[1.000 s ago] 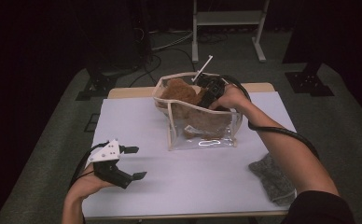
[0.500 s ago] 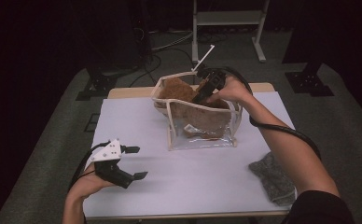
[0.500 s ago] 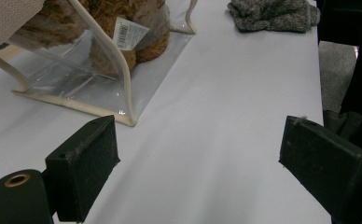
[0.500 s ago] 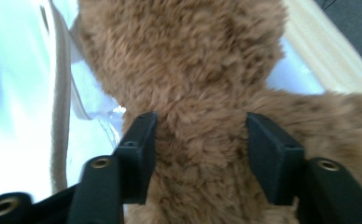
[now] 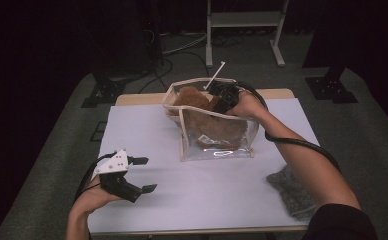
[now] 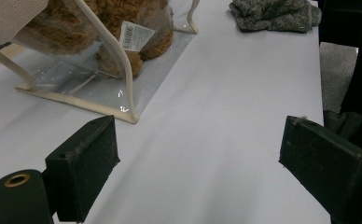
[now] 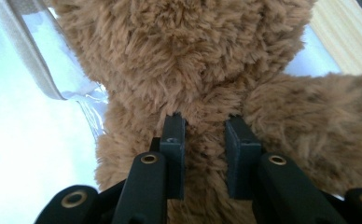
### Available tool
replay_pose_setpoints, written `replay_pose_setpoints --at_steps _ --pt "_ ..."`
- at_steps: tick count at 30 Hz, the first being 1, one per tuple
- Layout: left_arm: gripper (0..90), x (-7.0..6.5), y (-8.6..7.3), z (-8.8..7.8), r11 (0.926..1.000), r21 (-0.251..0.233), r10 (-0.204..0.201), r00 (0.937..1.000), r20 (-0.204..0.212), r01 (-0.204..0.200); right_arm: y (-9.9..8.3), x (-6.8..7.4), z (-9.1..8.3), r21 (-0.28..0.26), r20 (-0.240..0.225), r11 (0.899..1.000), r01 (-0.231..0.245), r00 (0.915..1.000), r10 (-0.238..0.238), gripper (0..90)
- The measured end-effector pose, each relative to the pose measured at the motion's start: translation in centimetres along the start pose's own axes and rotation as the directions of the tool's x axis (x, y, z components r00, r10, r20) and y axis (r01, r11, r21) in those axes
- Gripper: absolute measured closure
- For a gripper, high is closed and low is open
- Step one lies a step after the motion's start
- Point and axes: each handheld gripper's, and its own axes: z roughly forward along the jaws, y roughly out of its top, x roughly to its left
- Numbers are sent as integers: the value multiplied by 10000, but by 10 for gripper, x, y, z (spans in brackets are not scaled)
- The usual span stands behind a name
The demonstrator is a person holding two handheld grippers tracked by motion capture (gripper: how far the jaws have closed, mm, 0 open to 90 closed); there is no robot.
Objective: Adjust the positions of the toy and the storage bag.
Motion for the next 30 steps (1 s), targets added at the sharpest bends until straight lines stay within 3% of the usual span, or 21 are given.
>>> replay_pose_setpoints --at_steps 5,8,12,21,30 --pt "104 -2 0 1 10000 -12 -23 10000 24 23 -2 -2 -4 -301 -132 9994 -172 9998 168 670" --pt "104 -2 1 1 10000 1 86 10000 6 -86 -1 -5 -19 -858 -201 9954 -426 9990 410 615" --pt "104 -2 2 3 10000 8 90 10000 31 -90 -3 -5 -35 -1192 -164 9913 -557 9984 541 560" --pt "104 -2 3 5 9999 -17 159 9999 44 -159 -19 -9 -73 -2269 -282 9712 -728 9973 681 503" --pt "104 -1 2 4 9999 -67 151 9999 -23 -151 -39 -9 -94 -2746 -360 9572 -910 9958 843 450"
